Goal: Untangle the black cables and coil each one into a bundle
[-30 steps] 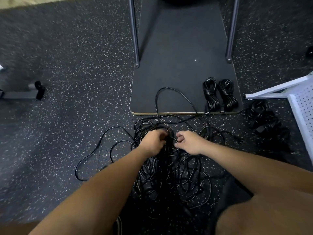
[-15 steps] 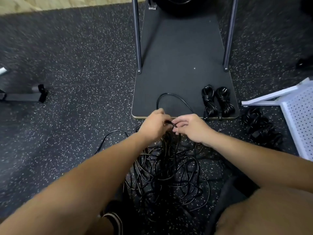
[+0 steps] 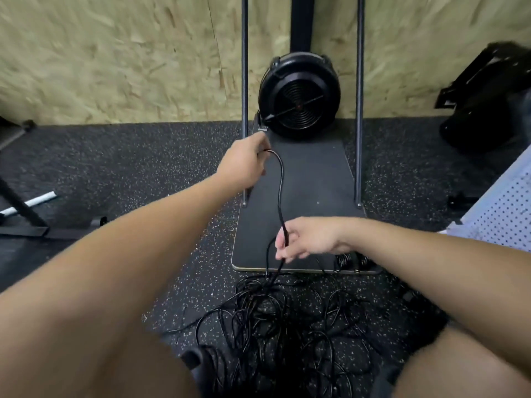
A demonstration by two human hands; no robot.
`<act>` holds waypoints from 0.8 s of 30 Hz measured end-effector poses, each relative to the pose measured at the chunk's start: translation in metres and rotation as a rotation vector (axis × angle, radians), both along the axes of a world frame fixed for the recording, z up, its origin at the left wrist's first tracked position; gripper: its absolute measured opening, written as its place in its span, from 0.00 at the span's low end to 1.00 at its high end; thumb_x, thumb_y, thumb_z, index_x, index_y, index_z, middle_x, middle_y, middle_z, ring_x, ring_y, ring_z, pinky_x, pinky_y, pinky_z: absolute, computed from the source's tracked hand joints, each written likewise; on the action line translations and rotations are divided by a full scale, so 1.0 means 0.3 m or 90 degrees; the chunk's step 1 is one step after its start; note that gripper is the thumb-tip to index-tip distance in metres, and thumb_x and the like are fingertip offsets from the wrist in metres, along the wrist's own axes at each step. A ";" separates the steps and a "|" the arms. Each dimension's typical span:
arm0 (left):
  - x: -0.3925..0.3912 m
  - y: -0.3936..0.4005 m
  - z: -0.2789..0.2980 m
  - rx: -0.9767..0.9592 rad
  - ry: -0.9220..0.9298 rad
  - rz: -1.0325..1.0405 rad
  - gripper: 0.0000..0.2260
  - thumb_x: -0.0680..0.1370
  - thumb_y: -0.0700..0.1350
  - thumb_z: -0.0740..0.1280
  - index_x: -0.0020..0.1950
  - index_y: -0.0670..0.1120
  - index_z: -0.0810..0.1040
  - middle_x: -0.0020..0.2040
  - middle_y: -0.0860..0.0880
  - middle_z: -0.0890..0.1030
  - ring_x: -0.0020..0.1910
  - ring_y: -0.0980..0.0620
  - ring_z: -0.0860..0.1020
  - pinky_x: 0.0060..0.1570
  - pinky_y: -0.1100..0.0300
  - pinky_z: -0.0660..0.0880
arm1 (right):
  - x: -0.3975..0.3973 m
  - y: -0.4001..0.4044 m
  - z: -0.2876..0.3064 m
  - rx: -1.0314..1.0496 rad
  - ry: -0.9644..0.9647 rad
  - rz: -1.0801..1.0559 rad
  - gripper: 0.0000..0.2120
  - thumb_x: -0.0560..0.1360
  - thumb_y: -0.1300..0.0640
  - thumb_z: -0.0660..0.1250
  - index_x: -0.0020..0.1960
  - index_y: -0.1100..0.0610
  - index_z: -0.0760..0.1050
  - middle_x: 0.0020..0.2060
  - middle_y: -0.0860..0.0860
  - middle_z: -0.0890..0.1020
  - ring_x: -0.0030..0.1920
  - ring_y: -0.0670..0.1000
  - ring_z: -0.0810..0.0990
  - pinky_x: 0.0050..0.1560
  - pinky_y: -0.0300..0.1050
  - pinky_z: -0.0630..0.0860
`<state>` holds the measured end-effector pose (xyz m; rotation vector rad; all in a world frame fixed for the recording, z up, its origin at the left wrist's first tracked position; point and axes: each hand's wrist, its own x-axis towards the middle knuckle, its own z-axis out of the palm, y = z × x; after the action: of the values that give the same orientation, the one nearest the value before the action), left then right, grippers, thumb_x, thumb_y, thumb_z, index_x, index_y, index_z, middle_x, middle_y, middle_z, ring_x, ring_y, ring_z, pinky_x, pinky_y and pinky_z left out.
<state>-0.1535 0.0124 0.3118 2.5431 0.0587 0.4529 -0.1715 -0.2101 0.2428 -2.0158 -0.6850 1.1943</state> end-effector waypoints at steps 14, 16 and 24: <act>-0.134 -0.007 -0.117 -0.533 0.298 -0.120 0.09 0.80 0.35 0.65 0.53 0.44 0.83 0.38 0.48 0.76 0.33 0.50 0.70 0.33 0.59 0.66 | 0.157 -0.081 0.262 0.409 -0.260 -0.581 0.11 0.83 0.68 0.63 0.61 0.60 0.81 0.45 0.56 0.89 0.34 0.50 0.83 0.39 0.46 0.83; -0.191 -0.041 -0.145 -0.423 0.389 -0.234 0.09 0.83 0.44 0.74 0.63 0.47 0.84 0.42 0.53 0.80 0.36 0.54 0.73 0.38 0.61 0.71 | 0.181 -0.090 0.275 0.459 -0.227 -0.611 0.08 0.85 0.67 0.65 0.60 0.63 0.81 0.45 0.58 0.89 0.34 0.50 0.83 0.37 0.43 0.82; -0.188 -0.157 -0.232 -0.327 0.353 -0.256 0.10 0.83 0.47 0.75 0.45 0.45 0.83 0.34 0.56 0.72 0.33 0.56 0.65 0.35 0.62 0.64 | 0.216 -0.093 0.246 0.529 -0.034 -0.646 0.06 0.86 0.62 0.69 0.59 0.65 0.81 0.51 0.63 0.89 0.47 0.56 0.91 0.52 0.50 0.85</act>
<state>-0.2099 -0.0348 0.2421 2.0235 -0.1168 -0.3861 -0.1066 -0.2379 0.3166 -1.3346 -0.0620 0.1750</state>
